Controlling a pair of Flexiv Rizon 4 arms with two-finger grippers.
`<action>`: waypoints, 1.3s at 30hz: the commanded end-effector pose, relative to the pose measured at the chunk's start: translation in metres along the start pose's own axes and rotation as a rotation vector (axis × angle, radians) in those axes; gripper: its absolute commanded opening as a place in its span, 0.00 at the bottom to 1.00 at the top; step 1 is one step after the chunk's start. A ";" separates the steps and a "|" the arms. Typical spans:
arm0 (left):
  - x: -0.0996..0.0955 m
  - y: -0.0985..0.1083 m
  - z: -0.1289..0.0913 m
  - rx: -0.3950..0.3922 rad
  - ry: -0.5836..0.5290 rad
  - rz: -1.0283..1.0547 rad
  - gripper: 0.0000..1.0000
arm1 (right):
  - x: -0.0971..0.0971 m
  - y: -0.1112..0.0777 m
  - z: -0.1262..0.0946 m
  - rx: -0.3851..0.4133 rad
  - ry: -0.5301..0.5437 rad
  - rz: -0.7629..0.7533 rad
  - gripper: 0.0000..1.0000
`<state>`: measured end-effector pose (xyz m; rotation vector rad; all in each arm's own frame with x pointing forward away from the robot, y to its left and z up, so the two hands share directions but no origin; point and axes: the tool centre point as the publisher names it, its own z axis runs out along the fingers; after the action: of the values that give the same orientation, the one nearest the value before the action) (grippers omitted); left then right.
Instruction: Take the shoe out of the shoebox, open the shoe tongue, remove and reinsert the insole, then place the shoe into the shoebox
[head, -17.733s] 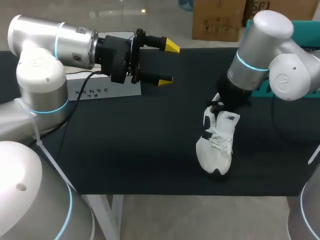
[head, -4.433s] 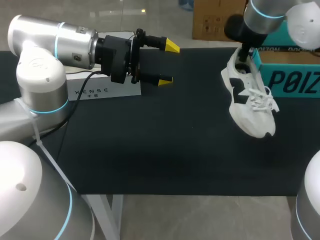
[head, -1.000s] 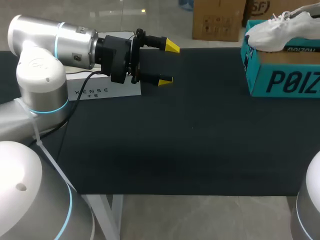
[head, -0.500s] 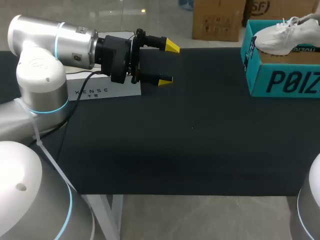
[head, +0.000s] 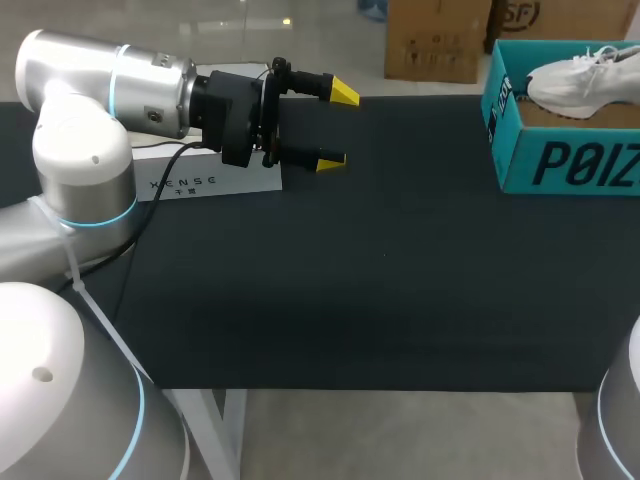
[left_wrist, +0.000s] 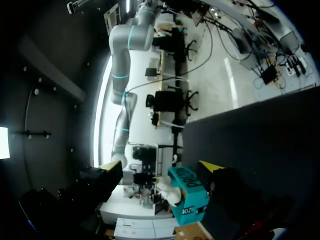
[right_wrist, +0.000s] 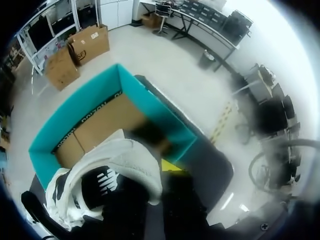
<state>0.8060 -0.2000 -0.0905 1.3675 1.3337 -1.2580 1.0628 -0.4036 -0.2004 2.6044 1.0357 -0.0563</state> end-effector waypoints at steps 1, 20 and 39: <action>-0.001 0.000 0.000 0.001 0.004 0.000 1.00 | 0.004 0.014 0.016 0.024 0.011 0.009 0.00; -0.001 0.000 0.000 0.001 0.004 0.000 1.00 | 0.005 0.013 0.053 0.023 0.002 -0.015 0.00; -0.001 0.000 0.000 0.001 0.004 0.000 1.00 | -0.003 -0.016 0.087 0.042 -0.034 -0.044 0.00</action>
<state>0.8061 -0.2000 -0.0904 1.3675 1.3336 -1.2580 1.0577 -0.4227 -0.2818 2.6104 1.0910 -0.1376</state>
